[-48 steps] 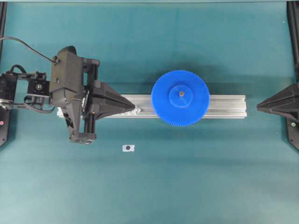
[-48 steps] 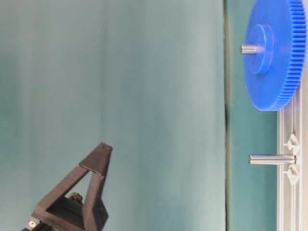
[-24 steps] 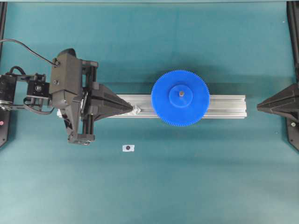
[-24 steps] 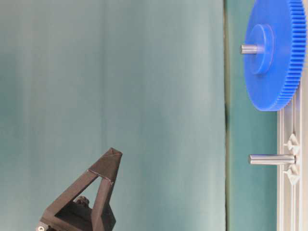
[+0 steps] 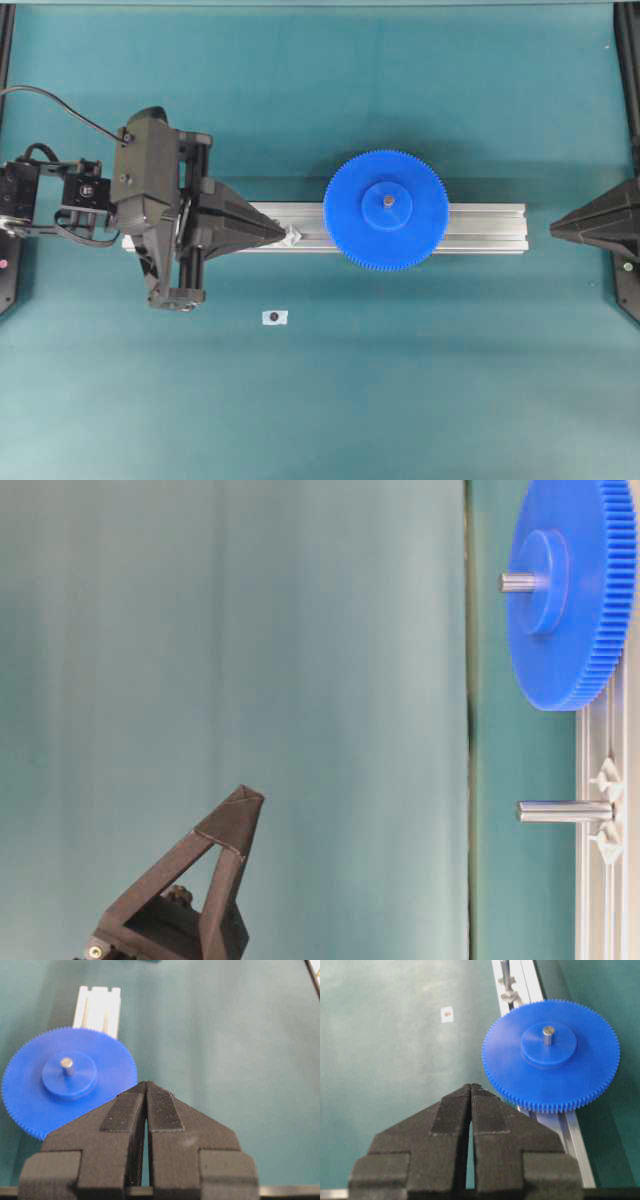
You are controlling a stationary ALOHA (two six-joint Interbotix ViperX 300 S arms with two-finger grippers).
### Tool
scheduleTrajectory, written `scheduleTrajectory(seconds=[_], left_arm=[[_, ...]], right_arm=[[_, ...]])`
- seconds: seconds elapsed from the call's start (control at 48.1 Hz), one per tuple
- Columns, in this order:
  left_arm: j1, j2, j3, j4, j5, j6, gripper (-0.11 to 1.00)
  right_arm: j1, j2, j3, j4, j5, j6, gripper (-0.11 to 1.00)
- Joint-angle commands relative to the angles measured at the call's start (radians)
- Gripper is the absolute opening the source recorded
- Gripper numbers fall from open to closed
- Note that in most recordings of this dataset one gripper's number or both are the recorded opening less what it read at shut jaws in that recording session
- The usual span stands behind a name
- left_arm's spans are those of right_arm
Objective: Insert the large gear onto the shaft.
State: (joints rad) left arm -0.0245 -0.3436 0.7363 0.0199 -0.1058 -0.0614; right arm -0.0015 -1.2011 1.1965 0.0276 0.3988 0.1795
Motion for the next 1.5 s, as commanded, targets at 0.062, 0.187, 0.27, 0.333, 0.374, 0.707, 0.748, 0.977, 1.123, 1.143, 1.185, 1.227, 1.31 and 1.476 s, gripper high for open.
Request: scheduleTrajectory(seconds=[0.062,0.187,0.27,0.333,0.374,0.707,0.748,0.977,1.123,1.143,1.185,1.227,1.31,1.476], left_arm=[[-0.006,-0.005,-0.015,0.002,-0.012,0.002,-0.01],[-0.005,-0.002,-0.009,0.002,-0.012,0.003,-0.01],[-0.005,0.008,-0.009,0.002,-0.011,0.002,-0.01],[-0.005,0.014,-0.012,0.002,-0.012,0.002,-0.01],[-0.006,0.018,-0.015,0.002,-0.012,0.002,-0.01],[-0.006,0.040,-0.018,0.002,-0.026,-0.002,-0.01],[-0.005,0.041,-0.018,0.002,-0.032,-0.002,-0.01],[-0.006,0.043,-0.018,0.002,-0.043,-0.002,-0.01],[-0.006,0.043,-0.018,0.002,-0.043,-0.002,-0.01],[-0.005,0.044,-0.018,0.002,-0.043,-0.002,-0.01],[-0.005,0.044,-0.018,0.002,-0.043,-0.002,-0.01],[-0.005,0.044,-0.018,0.002,-0.043,-0.002,-0.01],[-0.006,0.044,-0.018,0.002,-0.043,-0.002,-0.01],[-0.006,0.044,-0.017,0.002,-0.043,-0.002,-0.01]], right_arm=[[0.002,0.008,-0.021,0.000,-0.003,0.006,0.06],[0.002,0.006,-0.020,0.000,-0.005,0.006,0.06],[0.000,0.006,-0.018,0.000,-0.005,0.006,0.06],[0.002,0.006,-0.018,0.000,-0.006,0.006,0.06],[0.002,0.006,-0.020,0.000,-0.008,0.006,0.06],[0.002,0.006,-0.017,-0.002,-0.005,0.006,0.06],[0.002,0.006,-0.018,0.000,-0.003,0.006,0.06],[0.002,-0.005,-0.015,-0.002,-0.003,0.005,0.06],[0.002,-0.015,-0.014,-0.002,-0.003,0.005,0.06],[0.002,-0.017,-0.014,-0.002,-0.005,0.005,0.06],[0.002,-0.017,-0.014,-0.002,-0.003,0.005,0.06],[0.002,-0.017,-0.012,-0.002,-0.003,0.005,0.06],[0.002,-0.017,-0.008,-0.002,-0.003,0.005,0.06],[0.002,-0.017,-0.005,-0.002,-0.005,0.005,0.06]])
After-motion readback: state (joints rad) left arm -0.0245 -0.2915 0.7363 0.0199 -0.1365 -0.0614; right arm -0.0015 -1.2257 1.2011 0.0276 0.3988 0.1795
